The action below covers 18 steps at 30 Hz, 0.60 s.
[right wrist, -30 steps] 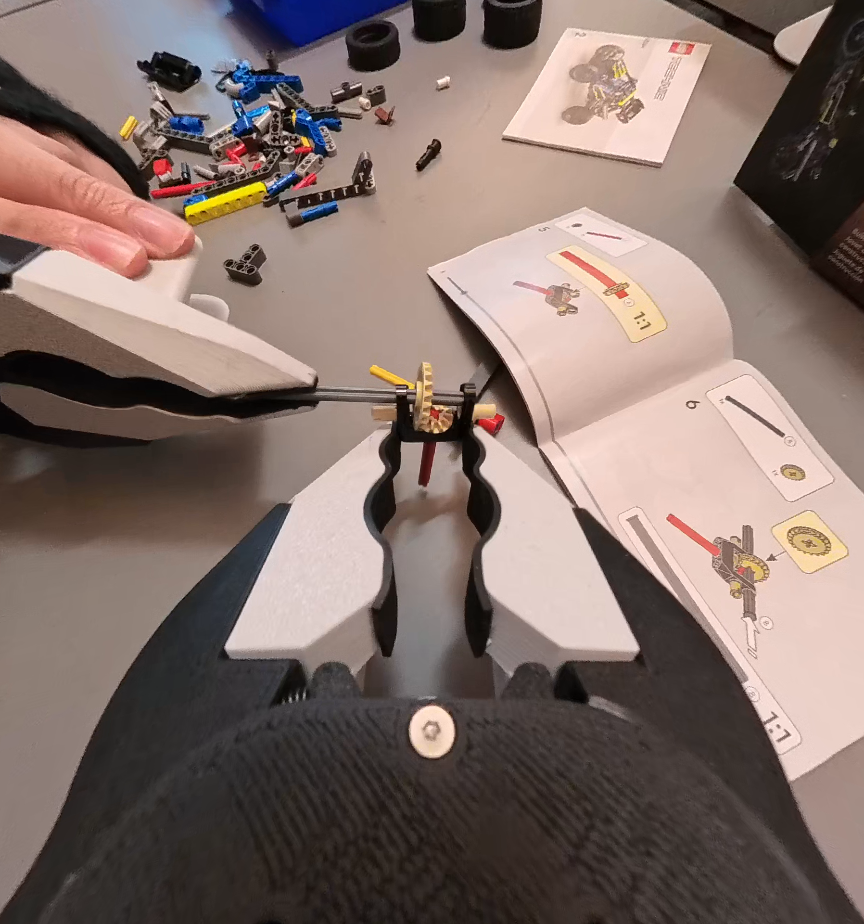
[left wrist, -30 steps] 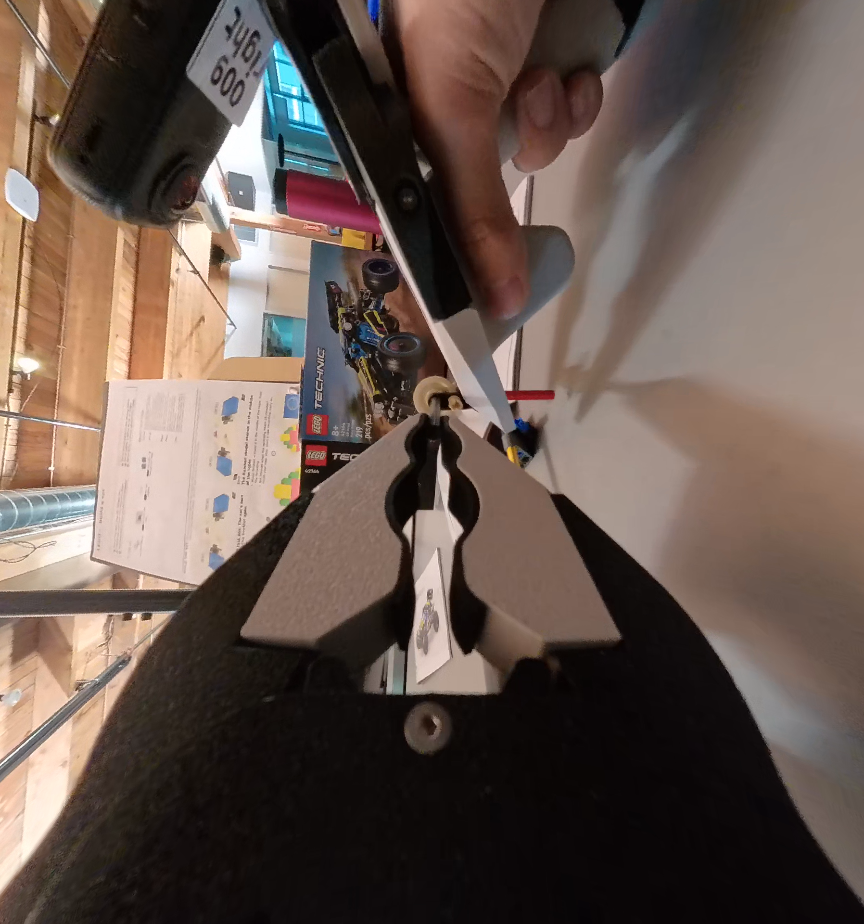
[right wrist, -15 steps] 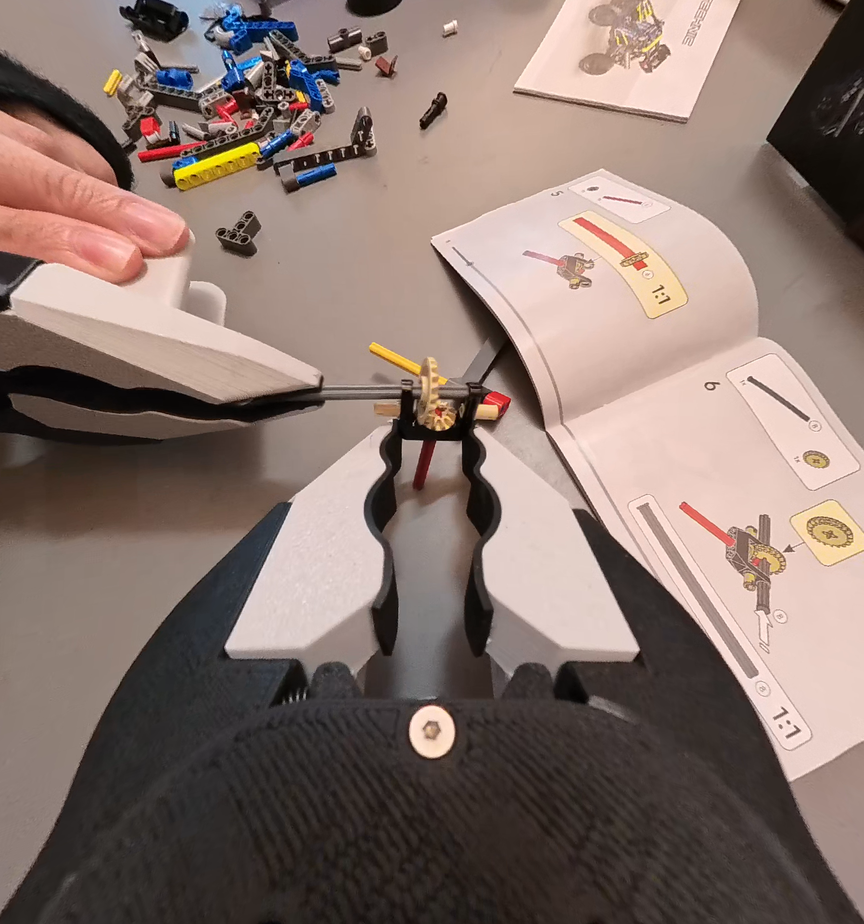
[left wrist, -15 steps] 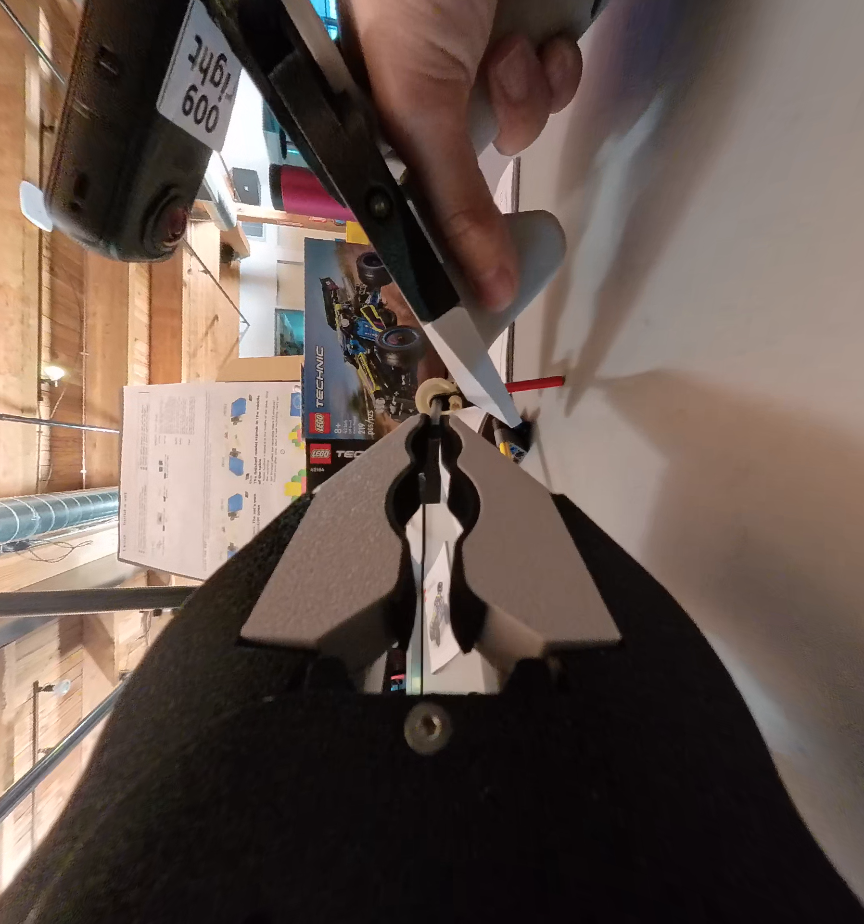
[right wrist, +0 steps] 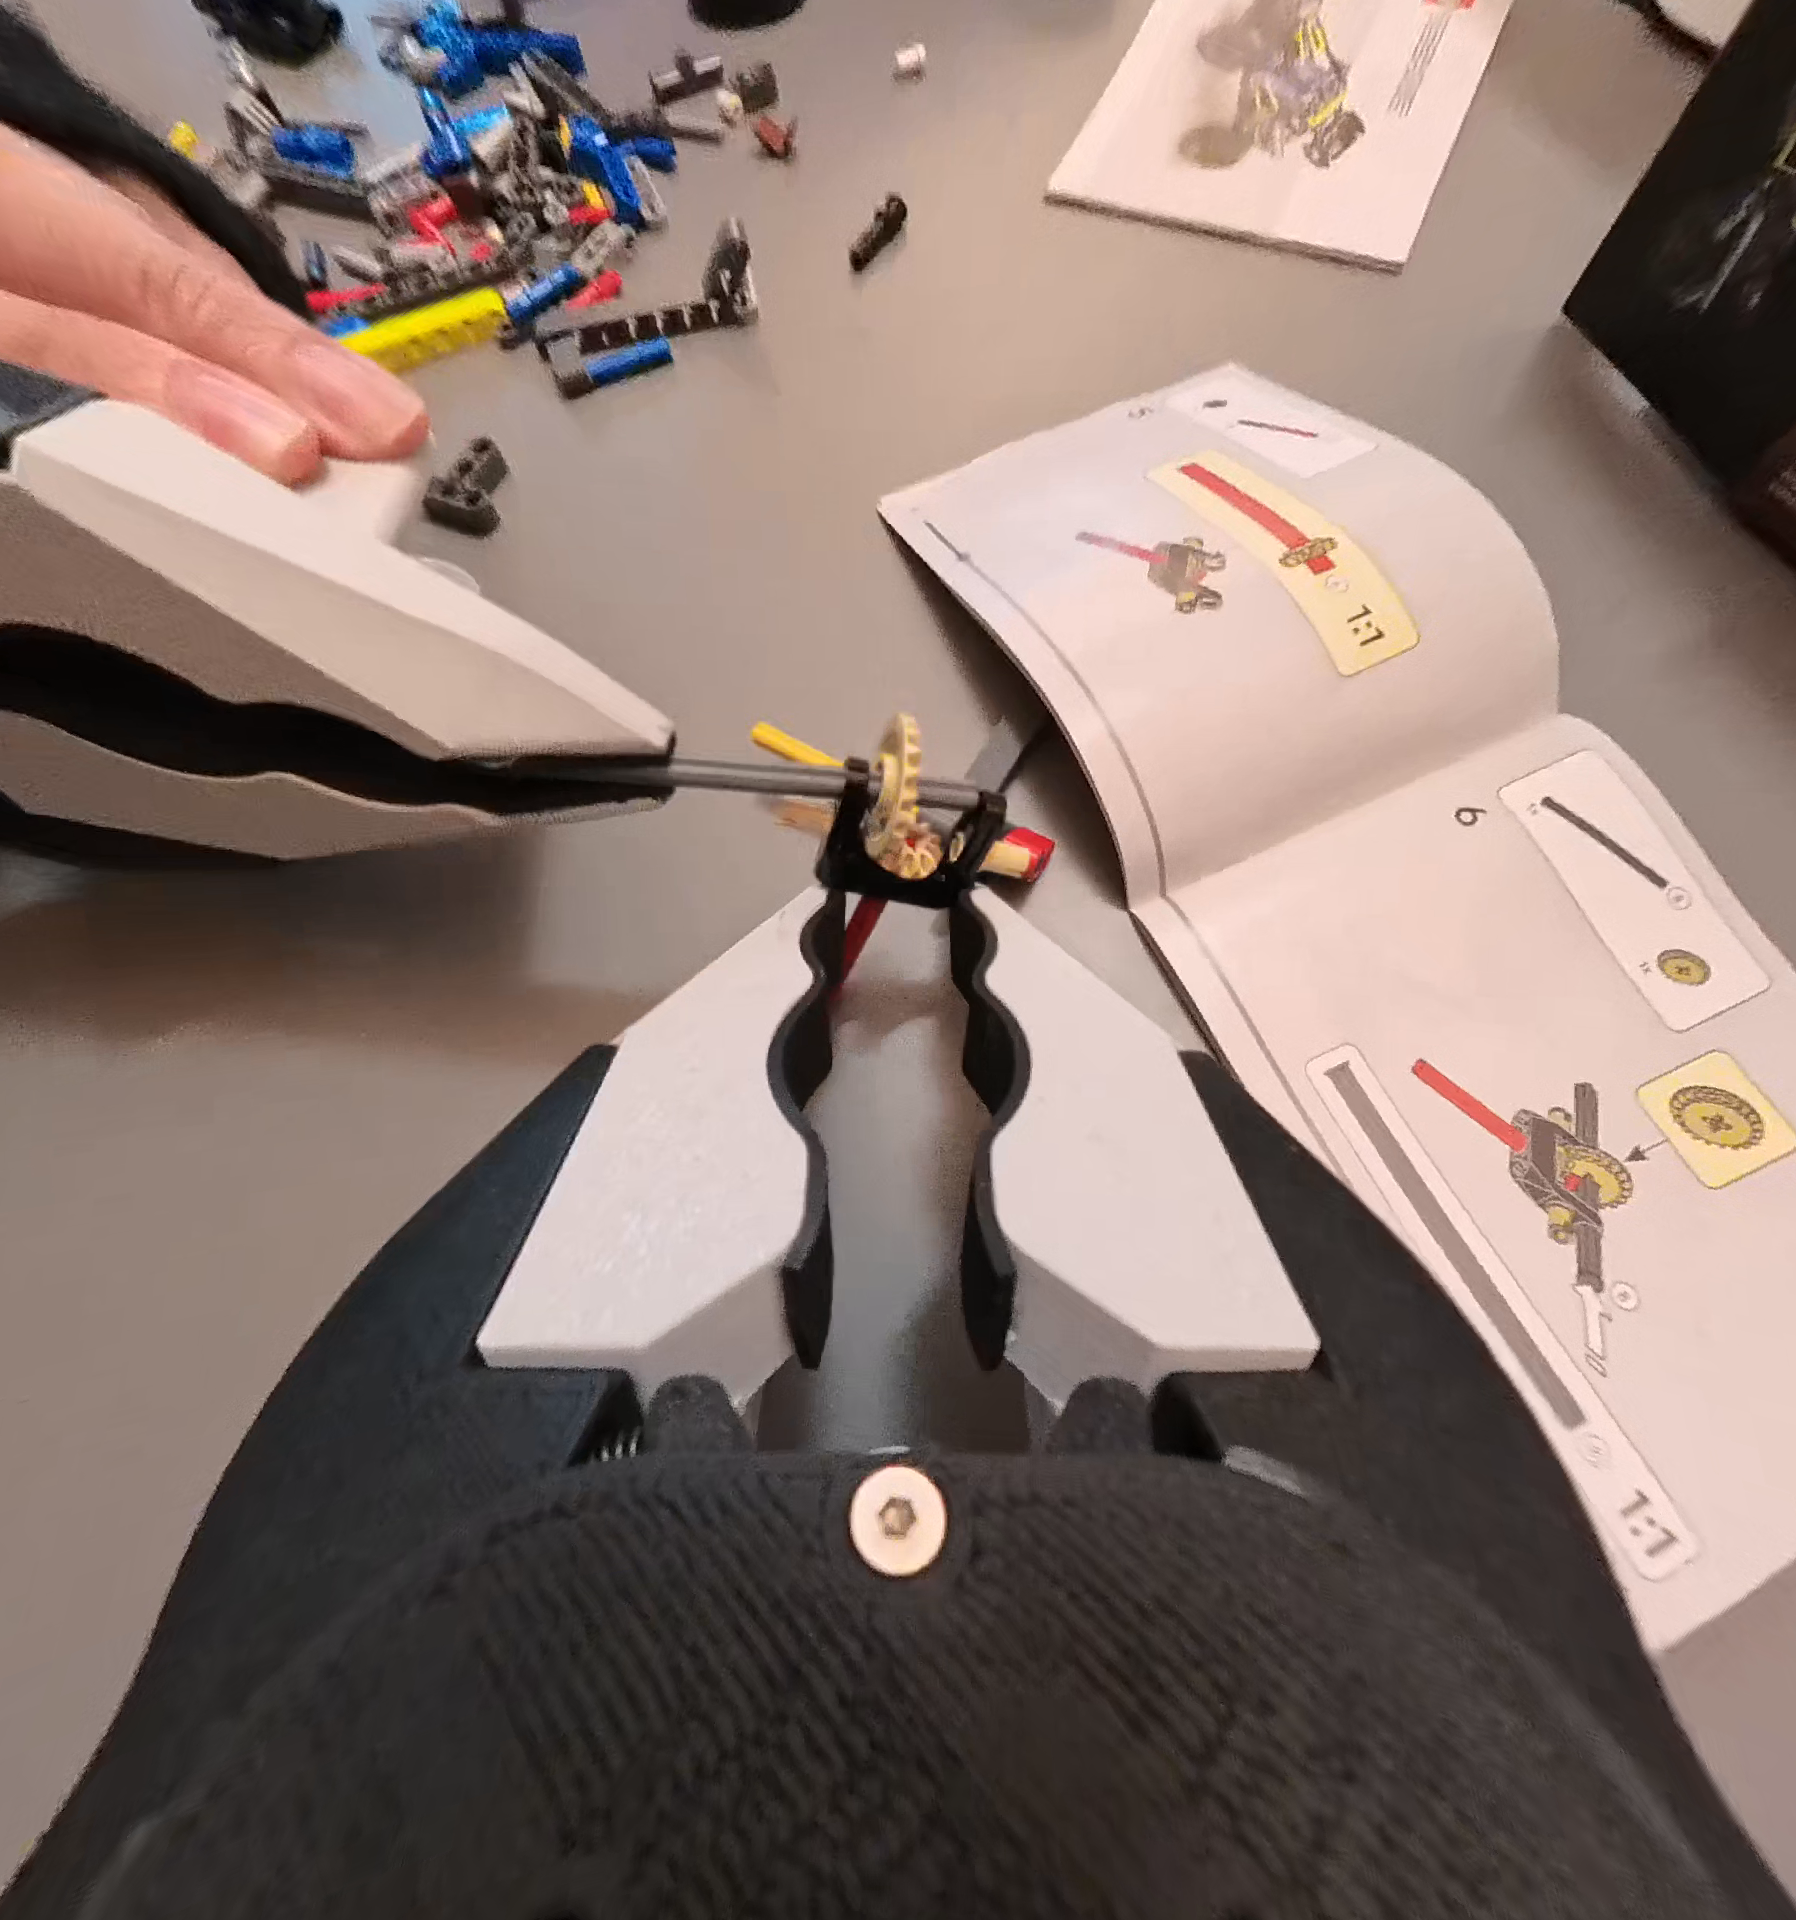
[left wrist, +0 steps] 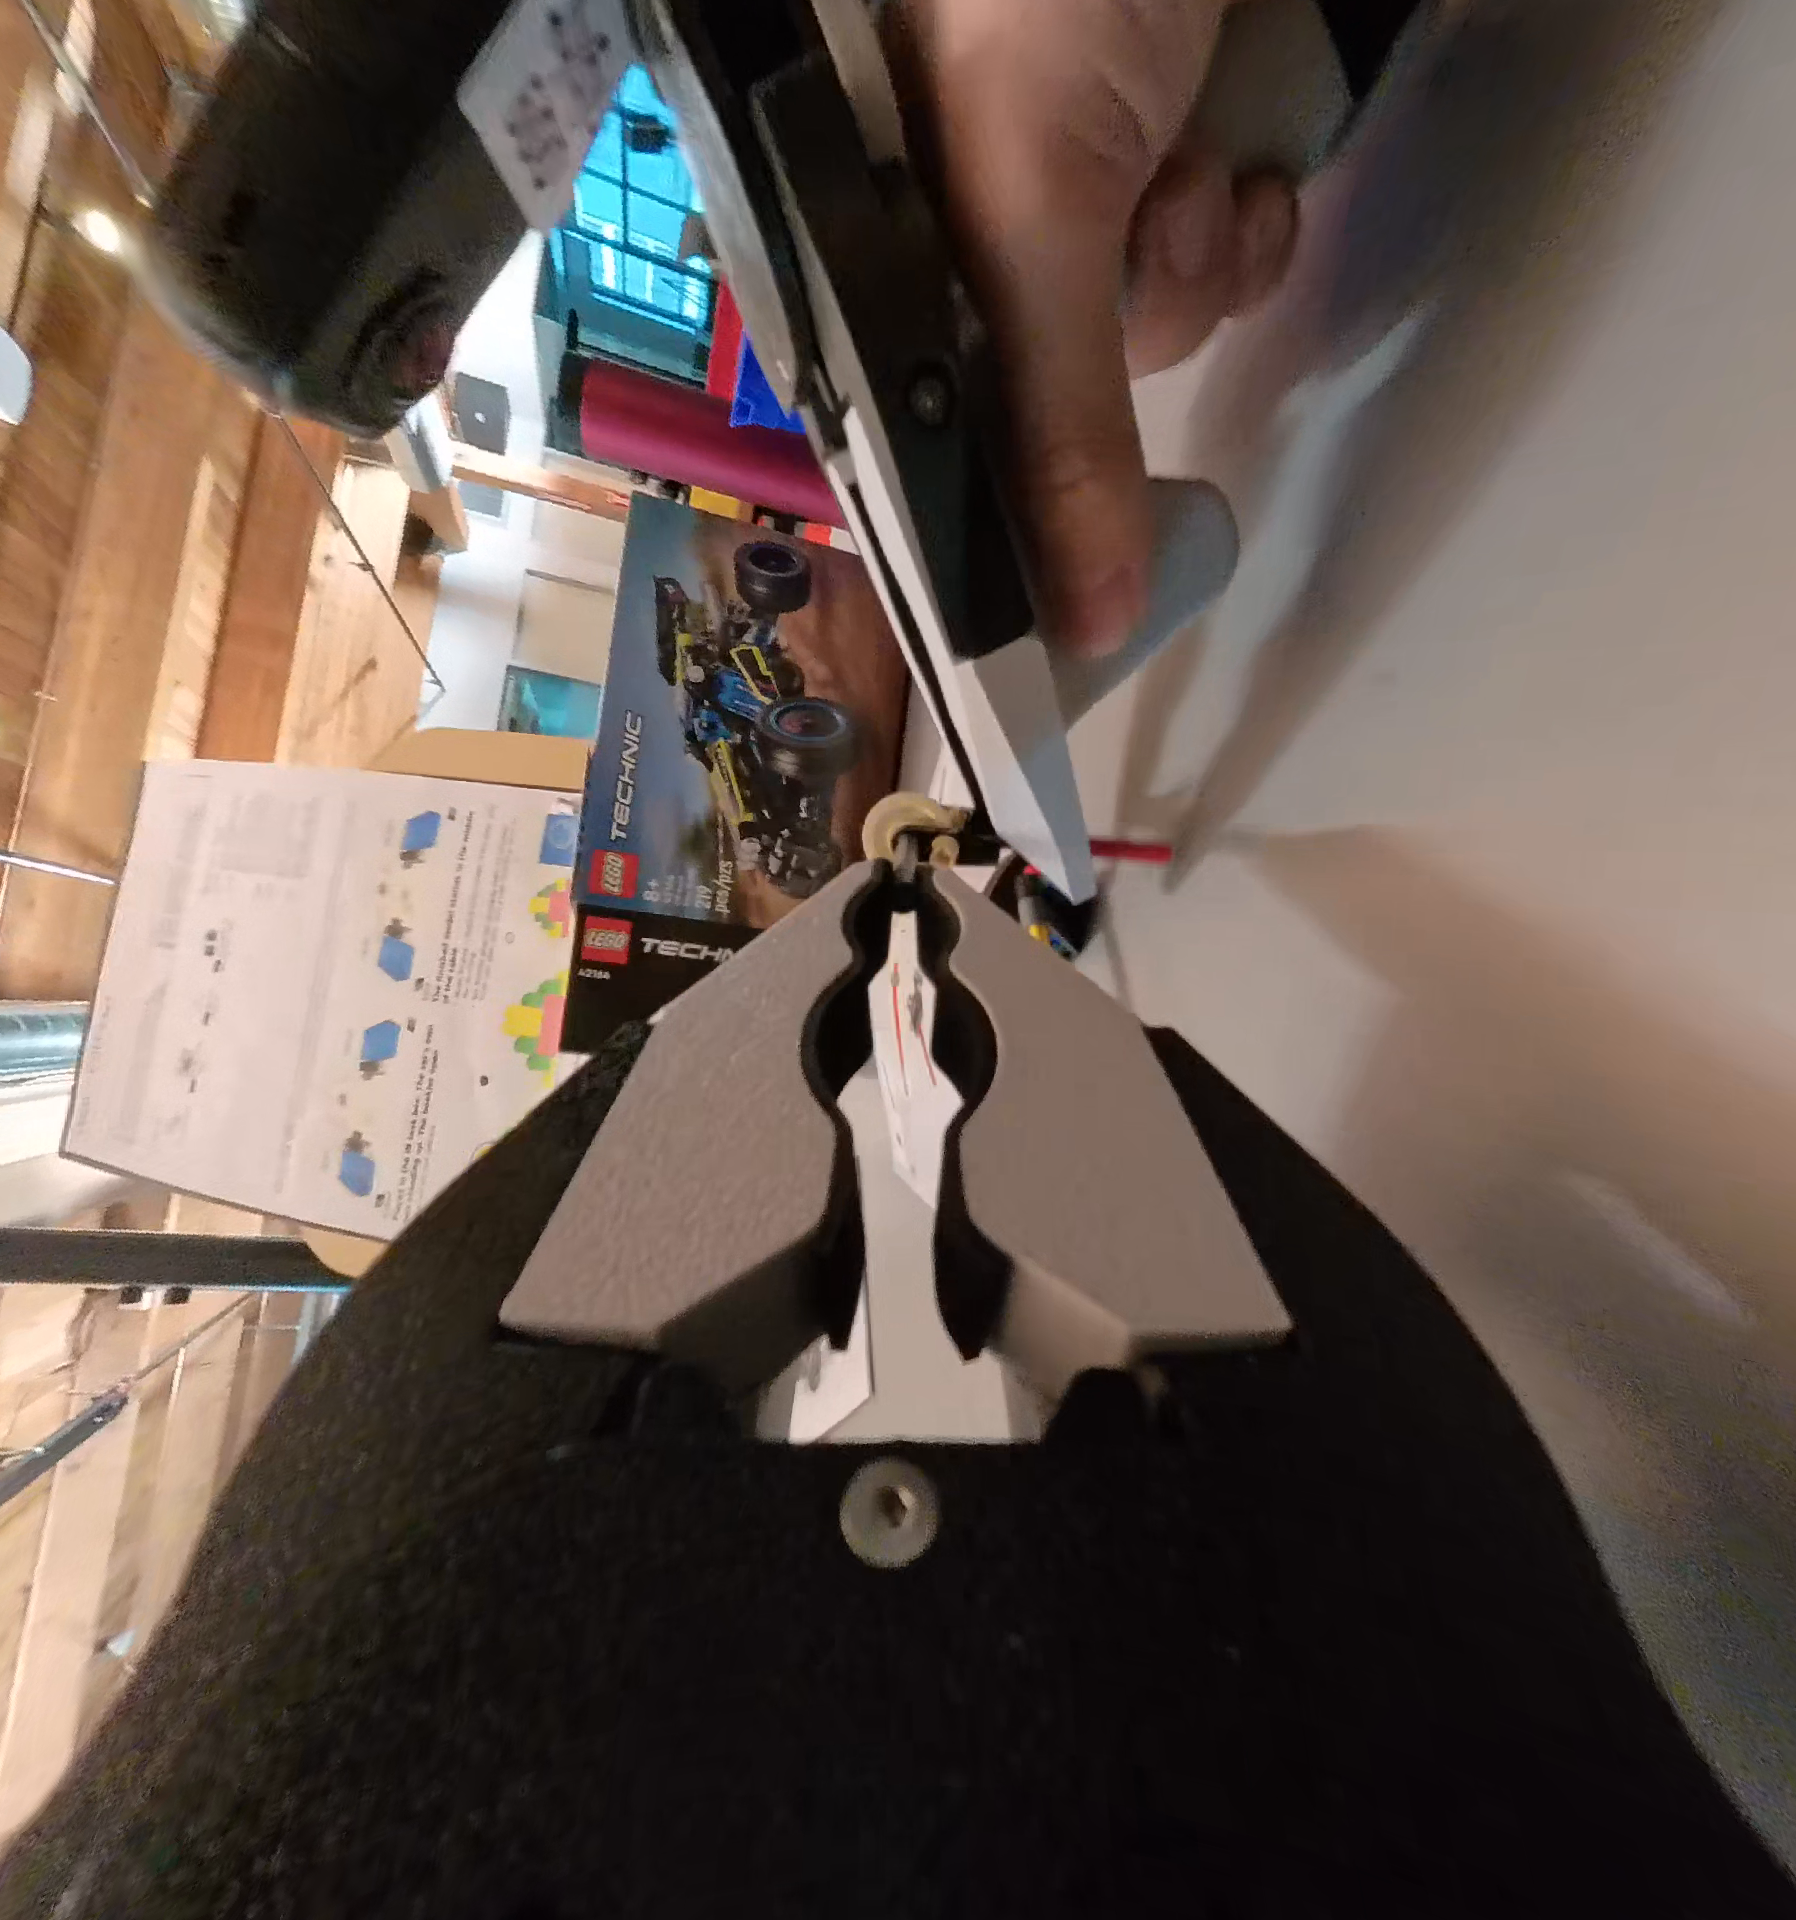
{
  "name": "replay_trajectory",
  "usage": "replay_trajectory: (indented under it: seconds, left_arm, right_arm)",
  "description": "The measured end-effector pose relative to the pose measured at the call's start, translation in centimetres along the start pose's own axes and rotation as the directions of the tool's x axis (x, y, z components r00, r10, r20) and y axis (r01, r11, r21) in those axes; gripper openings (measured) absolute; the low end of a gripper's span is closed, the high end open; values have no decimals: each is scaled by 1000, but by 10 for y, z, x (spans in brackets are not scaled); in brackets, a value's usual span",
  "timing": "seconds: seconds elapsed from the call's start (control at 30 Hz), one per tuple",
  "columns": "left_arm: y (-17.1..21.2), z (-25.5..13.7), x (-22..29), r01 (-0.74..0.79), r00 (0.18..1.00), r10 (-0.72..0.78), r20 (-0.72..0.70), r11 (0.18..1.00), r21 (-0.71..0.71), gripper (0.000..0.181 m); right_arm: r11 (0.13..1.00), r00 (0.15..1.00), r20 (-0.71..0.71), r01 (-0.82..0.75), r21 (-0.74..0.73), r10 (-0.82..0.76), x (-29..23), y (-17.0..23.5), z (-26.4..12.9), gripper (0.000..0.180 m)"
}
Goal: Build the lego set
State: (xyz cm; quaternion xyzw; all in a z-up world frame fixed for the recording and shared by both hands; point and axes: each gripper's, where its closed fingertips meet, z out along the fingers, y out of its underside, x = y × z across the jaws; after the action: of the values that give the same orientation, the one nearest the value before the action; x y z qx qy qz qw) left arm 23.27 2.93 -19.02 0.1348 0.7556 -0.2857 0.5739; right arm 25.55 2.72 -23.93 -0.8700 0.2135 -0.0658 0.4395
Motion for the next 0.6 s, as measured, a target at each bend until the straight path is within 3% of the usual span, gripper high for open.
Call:
replay_trajectory:
  seconds: [0.2, 0.6]
  left_arm:
    - [2, -2, -14, 162, 986, -163, 36, 987, 21, 2]
    - [3, -6, -26, 258, 962, -260, 86, 966, 31, 2]
  right_arm:
    - [990, 996, 42, -81, 119, 76, -1, -16, -4, 19]
    - [970, 994, 24, -110, 216, 108, 5, -30, -10, 32]
